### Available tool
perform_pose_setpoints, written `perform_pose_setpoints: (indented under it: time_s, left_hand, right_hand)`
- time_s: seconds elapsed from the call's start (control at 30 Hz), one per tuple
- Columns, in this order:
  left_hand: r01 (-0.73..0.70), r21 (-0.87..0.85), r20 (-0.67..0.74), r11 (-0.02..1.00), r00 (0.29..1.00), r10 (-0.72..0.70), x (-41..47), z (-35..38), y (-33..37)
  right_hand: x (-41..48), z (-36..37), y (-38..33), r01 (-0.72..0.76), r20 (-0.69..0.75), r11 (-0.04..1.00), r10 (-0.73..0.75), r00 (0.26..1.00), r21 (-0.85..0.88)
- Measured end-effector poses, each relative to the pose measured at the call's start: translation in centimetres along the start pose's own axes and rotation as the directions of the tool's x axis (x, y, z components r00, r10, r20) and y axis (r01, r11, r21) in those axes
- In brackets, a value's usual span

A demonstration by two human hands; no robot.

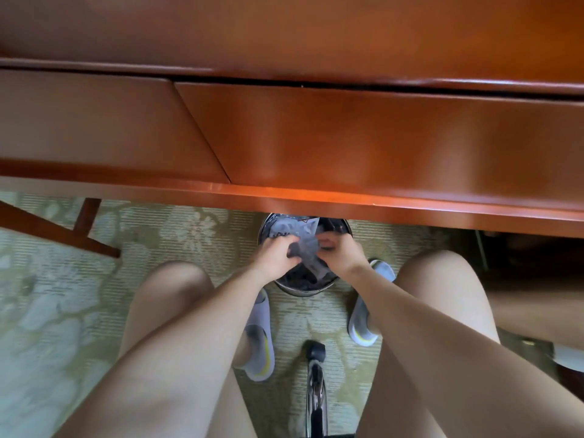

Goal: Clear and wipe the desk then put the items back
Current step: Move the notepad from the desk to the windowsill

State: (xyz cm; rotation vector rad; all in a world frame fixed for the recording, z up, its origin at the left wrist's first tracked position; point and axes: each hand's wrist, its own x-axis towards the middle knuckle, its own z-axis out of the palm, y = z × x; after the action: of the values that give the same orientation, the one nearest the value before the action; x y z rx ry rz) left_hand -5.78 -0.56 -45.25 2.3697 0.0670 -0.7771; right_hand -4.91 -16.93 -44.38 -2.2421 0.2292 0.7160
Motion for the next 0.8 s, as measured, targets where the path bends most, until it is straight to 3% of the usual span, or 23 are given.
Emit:
perform_pose_setpoints:
  time_s: [0.43,0.8]
  left_hand:
    - [-0.123,0.026,-0.128,0.992,0.984,0.125,-7.3,-2.8,1.7]
    - [-0.301,0.024,-0.343,0.953,0.893,0.29,-17.3,-7.7,4.3]
  right_hand:
    - [-7.6,-1.7,-2.7,0.084,-0.052,0.996,-0.086,0.995,-0.03]
    - [-16.8,-3.8,-8.9,0.347,-0.101,0.938,-0.346,0.933,-0.003]
